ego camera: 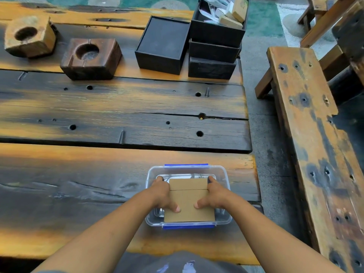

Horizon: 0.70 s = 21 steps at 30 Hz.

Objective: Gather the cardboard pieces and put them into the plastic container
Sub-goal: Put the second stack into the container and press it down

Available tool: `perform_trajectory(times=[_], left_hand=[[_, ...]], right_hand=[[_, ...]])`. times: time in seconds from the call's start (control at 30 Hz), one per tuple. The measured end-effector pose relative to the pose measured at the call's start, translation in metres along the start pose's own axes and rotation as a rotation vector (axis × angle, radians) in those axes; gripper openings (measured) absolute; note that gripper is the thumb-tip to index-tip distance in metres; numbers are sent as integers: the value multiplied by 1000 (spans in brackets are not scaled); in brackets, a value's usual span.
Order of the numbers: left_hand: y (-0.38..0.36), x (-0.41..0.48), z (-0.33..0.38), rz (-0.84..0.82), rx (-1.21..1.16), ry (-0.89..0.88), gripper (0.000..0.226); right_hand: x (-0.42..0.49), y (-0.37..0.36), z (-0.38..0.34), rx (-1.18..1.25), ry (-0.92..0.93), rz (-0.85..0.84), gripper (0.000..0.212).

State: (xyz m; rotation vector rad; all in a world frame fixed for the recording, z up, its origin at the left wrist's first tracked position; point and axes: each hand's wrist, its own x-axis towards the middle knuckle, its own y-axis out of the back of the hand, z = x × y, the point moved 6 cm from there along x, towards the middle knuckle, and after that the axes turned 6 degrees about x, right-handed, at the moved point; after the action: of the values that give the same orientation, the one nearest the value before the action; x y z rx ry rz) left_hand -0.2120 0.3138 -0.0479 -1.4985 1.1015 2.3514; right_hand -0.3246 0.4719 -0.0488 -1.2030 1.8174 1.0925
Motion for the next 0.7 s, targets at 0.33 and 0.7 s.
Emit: perform_trajectory(times=[0.33, 0.7], left_hand=[[-8, -3, -2, 30, -100, 32, 97], [-16, -4, -5, 126, -118, 72, 107]], right_hand=[[-1, -2, 2, -9, 48, 11, 94], [1, -6, -1, -194, 102, 93, 97]])
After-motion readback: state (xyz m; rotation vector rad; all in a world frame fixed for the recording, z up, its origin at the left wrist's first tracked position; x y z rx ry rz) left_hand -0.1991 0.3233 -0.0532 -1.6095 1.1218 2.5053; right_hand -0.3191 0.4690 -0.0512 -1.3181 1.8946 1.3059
